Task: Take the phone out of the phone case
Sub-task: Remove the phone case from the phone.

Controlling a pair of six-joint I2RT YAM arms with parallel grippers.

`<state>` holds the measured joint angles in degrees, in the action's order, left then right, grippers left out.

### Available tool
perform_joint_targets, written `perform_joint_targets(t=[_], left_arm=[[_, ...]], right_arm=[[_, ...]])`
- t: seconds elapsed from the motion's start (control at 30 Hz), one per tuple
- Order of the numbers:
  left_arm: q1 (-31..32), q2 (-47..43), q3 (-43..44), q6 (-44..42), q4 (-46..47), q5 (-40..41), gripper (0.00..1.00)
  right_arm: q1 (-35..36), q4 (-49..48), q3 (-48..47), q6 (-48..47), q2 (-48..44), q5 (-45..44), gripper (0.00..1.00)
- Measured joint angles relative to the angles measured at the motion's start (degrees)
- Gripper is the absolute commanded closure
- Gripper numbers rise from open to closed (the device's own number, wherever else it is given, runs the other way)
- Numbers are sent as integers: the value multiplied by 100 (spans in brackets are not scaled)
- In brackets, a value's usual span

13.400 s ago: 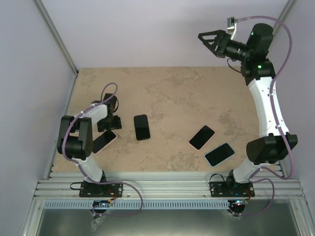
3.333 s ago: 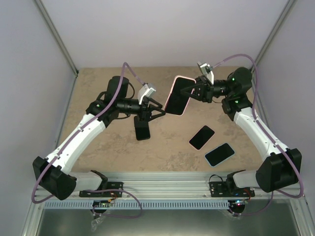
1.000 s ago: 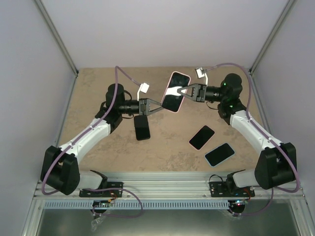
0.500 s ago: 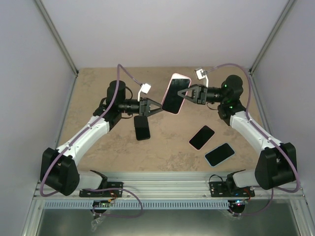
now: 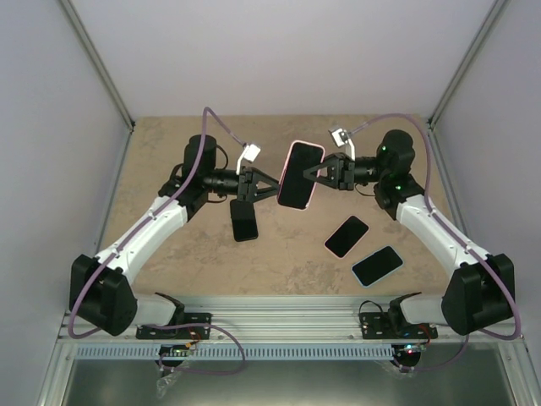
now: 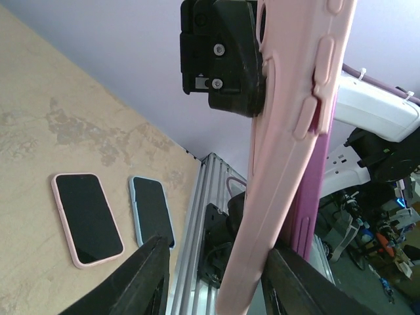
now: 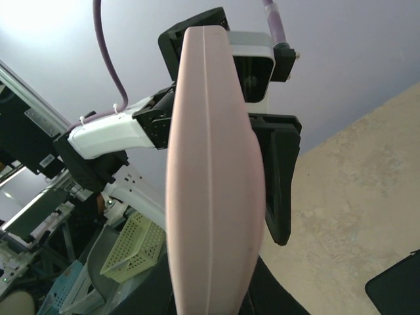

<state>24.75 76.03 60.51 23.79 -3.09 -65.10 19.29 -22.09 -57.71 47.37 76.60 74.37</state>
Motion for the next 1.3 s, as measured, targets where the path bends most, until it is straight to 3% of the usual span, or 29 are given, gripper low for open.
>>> perform_joint_targets(t=[0.7, 1.1, 1.17, 1.3], left_arm=[[175, 136, 107, -254, -256, -50, 67], [251, 243, 170, 46, -109, -122, 100], [251, 236, 170, 79, -90, -109, 100], [245, 227, 125, 313, 120, -39, 100]], right_arm=[[157, 984, -76, -789, 94, 308, 99], [221, 1217, -297, -879, 393, 470, 99], [212, 1290, -343, -883, 409, 476, 97], [175, 1445, -452, -887, 457, 474, 82]])
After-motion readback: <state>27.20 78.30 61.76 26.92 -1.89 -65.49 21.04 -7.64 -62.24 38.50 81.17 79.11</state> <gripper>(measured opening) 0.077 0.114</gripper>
